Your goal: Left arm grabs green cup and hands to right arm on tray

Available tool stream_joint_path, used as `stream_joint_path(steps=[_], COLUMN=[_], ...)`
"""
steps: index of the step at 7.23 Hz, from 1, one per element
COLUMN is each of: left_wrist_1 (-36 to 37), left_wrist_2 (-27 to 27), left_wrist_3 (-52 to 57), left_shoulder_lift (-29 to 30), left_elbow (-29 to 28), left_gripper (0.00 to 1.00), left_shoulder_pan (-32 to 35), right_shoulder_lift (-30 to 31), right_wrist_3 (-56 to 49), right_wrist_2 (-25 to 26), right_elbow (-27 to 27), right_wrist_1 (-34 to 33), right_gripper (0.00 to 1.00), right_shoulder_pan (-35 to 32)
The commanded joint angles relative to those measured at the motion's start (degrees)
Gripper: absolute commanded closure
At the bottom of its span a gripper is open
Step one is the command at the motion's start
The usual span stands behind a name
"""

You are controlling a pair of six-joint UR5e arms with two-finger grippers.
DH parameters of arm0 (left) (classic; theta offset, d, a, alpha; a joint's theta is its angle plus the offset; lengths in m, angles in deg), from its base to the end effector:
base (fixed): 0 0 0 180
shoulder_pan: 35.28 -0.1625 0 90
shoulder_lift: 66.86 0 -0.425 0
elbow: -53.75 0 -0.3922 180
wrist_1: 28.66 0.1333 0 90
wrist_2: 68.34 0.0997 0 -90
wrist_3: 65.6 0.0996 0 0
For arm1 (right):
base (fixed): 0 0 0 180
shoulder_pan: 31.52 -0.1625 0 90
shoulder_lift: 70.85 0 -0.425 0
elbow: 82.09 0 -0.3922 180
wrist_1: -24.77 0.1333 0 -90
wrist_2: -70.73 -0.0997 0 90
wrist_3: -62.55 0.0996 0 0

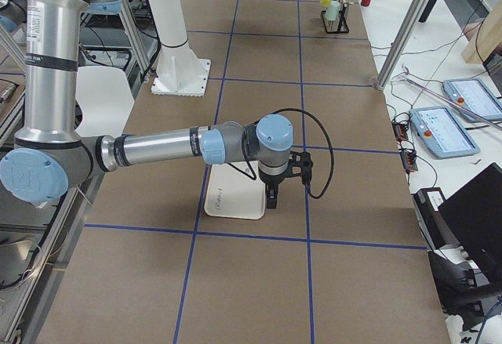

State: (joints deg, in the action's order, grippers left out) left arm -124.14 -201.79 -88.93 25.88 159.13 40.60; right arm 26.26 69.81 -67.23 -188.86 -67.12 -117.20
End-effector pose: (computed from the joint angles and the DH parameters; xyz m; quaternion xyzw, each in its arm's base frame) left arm 0.0624 -0.5137 0.4914 0.0636 0.4041 0.0024 0.9125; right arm 0.0259 -0.4451 0.5710 0.0207 -0.4097 -0.0041 0.9120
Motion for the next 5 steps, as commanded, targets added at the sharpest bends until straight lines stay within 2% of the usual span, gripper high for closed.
stream_joint_path(steps=[1,2,4,5], left_wrist_1=[0.6,0.6,0.2,0.0], left_wrist_2=[2.0,4.5,6.4,7.3], left_wrist_3=[-8.8,-9.0,-8.6,-8.6], left_shoulder_lift=[11.4,15.2,24.0,25.2], left_elbow=[-6.4,-9.8,-19.6,-21.2], left_gripper=[0.00,0.00,0.00,0.00], left_shoulder_pan=[-4.9,-6.4,-8.3,-8.4], right_shoulder_lift=[0.4,2.4,2.6,2.6], right_wrist_3=[-0.2,0.2,0.5,0.3], right_wrist_2=[-0.6,-0.6,-0.6,-0.6], right_elbow=[0.1,0.2,0.2,0.2], right_wrist_1=[4.2,7.4,8.7,8.8], right_gripper=[0.00,0.00,0.00,0.00], right_shoulder_pan=[0.6,0.9,1.1,1.2])
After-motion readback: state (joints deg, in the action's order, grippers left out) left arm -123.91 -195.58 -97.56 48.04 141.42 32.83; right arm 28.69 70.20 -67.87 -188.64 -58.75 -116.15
